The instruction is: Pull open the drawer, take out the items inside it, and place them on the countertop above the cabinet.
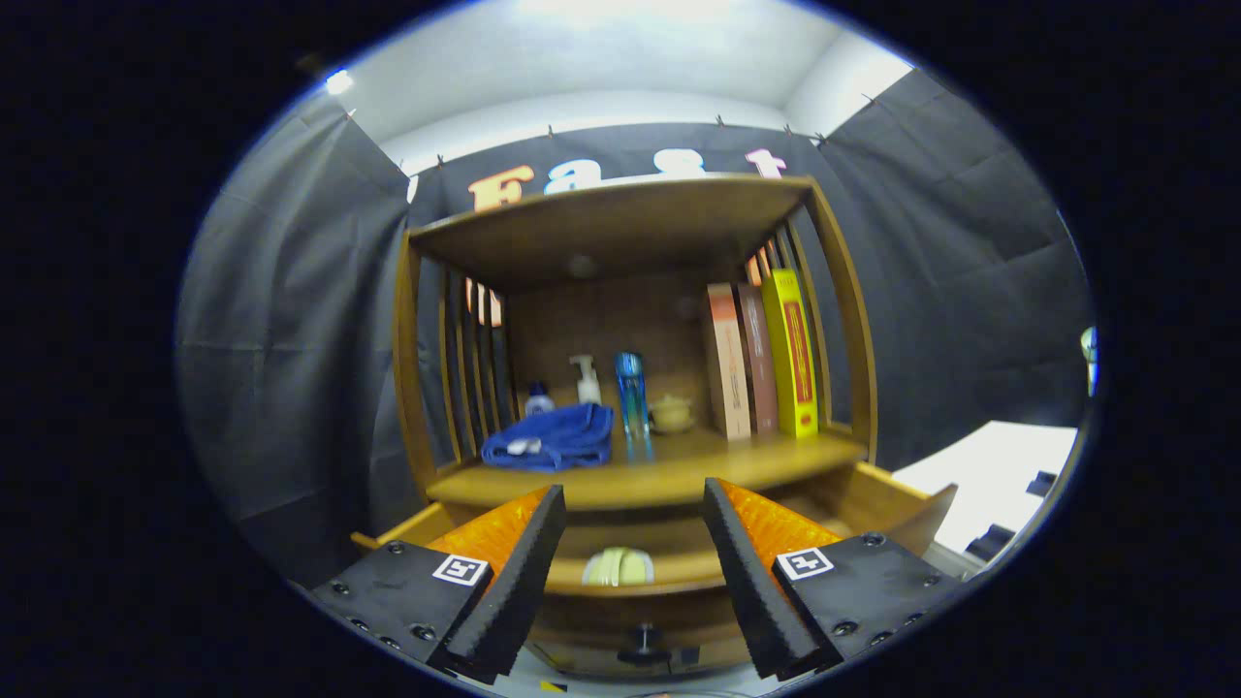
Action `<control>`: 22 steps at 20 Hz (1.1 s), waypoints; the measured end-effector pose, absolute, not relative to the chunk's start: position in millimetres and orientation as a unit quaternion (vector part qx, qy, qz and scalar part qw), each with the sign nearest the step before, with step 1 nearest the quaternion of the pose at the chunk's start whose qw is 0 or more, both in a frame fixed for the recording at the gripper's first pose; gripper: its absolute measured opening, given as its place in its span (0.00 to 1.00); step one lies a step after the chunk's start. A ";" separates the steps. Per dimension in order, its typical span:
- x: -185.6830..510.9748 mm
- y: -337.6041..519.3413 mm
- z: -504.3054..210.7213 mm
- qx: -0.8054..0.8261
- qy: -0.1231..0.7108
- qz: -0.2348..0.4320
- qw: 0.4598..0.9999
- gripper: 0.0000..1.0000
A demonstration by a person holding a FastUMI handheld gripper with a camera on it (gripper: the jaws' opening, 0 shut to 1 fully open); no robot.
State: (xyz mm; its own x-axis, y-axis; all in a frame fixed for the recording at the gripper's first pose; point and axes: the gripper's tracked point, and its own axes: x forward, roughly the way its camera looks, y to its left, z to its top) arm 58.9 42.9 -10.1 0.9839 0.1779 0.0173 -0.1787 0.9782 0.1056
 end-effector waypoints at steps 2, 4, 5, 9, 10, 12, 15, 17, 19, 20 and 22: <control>82.9 46.1 21.0 0.031 -0.015 0.097 0.995 0.93; 103.9 45.4 39.3 0.000 -0.018 0.092 0.996 0.93; 113.5 47.1 45.3 -0.012 -0.018 0.091 0.996 0.94; 143.9 66.3 13.4 -0.056 0.039 0.102 0.992 0.94; 148.2 74.4 -8.3 -0.060 0.068 0.109 0.990 0.94; 155.1 87.2 -53.6 -0.065 0.129 0.118 0.982 0.97; 153.8 105.1 -124.3 -0.063 0.222 0.127 0.965 0.98; 149.6 112.3 -165.4 -0.053 0.282 0.131 0.949 0.98; 142.5 115.7 -198.9 -0.033 0.331 0.129 0.934 0.99; 140.7 116.1 -209.1 -0.031 0.347 0.126 0.929 0.99; 139.9 114.5 -227.4 -0.052 0.367 0.120 0.921 0.99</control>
